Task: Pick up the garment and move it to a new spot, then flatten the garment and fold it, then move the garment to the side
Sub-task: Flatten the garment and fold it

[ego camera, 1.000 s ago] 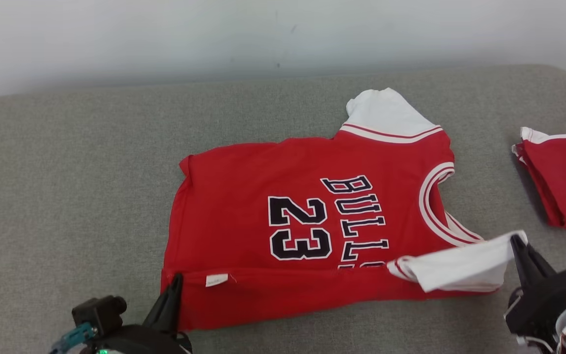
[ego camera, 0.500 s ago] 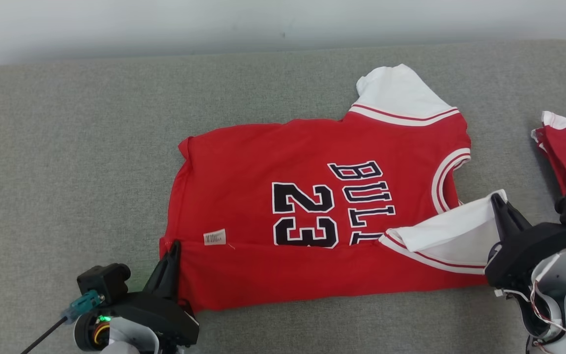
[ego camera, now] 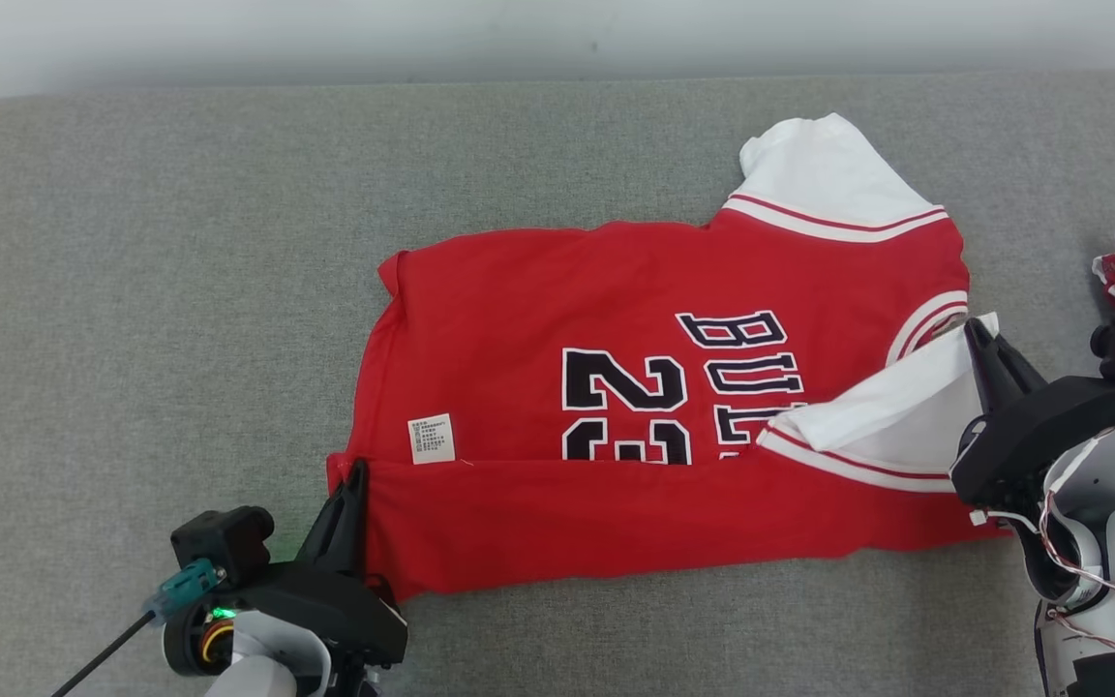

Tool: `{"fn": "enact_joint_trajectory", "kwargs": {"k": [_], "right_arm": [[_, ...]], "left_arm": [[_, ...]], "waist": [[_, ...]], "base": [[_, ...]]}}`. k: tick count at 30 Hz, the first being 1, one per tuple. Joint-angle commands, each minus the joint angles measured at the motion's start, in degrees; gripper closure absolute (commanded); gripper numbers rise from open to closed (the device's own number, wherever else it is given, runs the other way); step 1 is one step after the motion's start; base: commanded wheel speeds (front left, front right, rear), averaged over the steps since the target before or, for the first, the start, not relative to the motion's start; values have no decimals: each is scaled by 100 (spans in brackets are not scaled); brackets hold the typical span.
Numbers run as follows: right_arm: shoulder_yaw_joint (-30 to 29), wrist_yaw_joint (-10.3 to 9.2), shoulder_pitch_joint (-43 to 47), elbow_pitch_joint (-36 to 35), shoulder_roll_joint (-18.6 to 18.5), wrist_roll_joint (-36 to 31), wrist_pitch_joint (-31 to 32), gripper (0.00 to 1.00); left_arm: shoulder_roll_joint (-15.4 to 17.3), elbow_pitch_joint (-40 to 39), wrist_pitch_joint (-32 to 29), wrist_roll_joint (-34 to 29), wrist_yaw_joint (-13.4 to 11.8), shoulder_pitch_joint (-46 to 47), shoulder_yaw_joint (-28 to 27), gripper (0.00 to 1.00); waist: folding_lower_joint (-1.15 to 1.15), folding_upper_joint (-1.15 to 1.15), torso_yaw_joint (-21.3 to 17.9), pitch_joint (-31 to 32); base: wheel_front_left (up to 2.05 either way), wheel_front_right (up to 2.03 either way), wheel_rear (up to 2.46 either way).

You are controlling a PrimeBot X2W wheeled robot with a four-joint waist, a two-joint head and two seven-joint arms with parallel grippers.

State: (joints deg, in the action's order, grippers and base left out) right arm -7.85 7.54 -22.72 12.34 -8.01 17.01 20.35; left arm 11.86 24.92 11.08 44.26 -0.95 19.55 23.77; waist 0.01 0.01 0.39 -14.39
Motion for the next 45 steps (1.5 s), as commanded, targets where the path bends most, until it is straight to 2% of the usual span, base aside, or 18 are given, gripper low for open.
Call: {"fn": "enact_joint_trajectory", "kwargs": {"k": [1, 10, 11, 12, 13, 21, 32, 39, 45], "right_arm": [[-23, -14, -55, 39, 11, -50, -49, 100], [-186, -14, -198, 209, 148, -127, -349, 100], [-189, -14, -221, 244, 168, -147, -381, 99], [-214, -14, -234, 307, 190, -157, -368, 0], [-210, -14, -260, 355, 203, -180, -389, 0], [-156, -14, -393, 552, 298, -116, -529, 0], [-323, -14, 328, 10, 144, -267, -114, 0], [-651, -14, 850, -224, 256, -400, 226, 0], [-832, -14, 955, -26, 349, -643, 395, 0]], "left_arm": [[-21, 38, 41, -69, 32, 72, 12, 100], [-43, 243, 90, -76, 64, 93, 70, 100], [-41, 264, 103, -93, 52, 108, 79, 94], [-31, 283, 111, -127, 42, 128, 95, 35], [-14, 311, 122, -169, 21, 151, 124, 0], [44, 439, 291, -431, -54, 190, 159, 0], [397, 229, 381, -967, -365, -310, 283, 0], [478, 170, 89, -1020, -456, -589, 479, 0], [428, 209, -204, -1059, -493, -480, 628, 0]], "waist": [[-1, -1, 13, 9], [-1, -1, 45, 40], [-1, -1, 45, 40], [-1, -1, 46, 41], [-1, -1, 48, 46], [-1, -1, 50, 178], [-1, -1, -14, 508], [-1, -1, -63, 439], [-1, -1, -76, 245]], "base": [[0, 0, 0], [0, 0, 0], [0, 0, 0], [0, 0, 0], [0, 0, 0], [0, 0, 0], [0, 0, 0], [0, 0, 0], [0, 0, 0]]}}
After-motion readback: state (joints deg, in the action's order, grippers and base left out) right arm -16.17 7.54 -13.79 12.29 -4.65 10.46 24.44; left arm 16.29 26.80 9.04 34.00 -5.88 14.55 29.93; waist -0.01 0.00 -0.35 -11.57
